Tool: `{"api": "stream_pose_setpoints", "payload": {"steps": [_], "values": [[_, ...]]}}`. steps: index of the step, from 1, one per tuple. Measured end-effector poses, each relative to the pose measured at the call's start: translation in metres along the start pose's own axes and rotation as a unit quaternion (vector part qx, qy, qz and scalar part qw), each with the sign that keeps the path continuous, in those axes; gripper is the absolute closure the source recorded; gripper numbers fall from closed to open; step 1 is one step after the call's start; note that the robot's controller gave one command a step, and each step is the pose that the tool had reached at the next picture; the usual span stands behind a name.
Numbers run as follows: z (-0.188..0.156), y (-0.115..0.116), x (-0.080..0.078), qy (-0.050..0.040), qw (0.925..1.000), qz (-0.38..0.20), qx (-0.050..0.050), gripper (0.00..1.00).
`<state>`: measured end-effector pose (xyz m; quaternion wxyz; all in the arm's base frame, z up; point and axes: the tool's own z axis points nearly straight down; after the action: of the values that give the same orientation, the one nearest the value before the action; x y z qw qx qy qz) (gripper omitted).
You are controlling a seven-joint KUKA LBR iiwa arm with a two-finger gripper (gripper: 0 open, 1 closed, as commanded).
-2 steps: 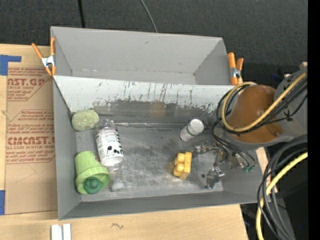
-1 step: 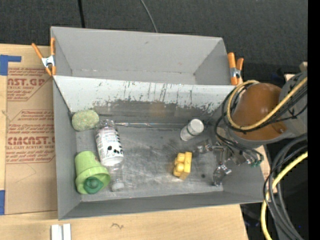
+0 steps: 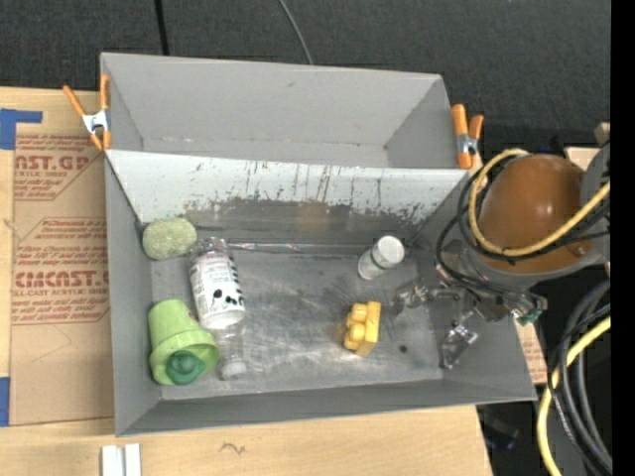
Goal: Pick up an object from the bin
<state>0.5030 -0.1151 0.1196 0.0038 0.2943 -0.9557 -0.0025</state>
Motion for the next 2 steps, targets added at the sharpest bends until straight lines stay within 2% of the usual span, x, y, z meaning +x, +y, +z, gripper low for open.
{"api": "stream_pose_setpoints", "payload": {"steps": [1, 2], "values": [[-0.006, 0.027, -0.043, -0.0063, 0.9984, 0.057, 0.006, 0.00], [0.027, 0.039, -0.068, -0.0062, 0.9988, -0.049, 0.002, 0.00]]}}
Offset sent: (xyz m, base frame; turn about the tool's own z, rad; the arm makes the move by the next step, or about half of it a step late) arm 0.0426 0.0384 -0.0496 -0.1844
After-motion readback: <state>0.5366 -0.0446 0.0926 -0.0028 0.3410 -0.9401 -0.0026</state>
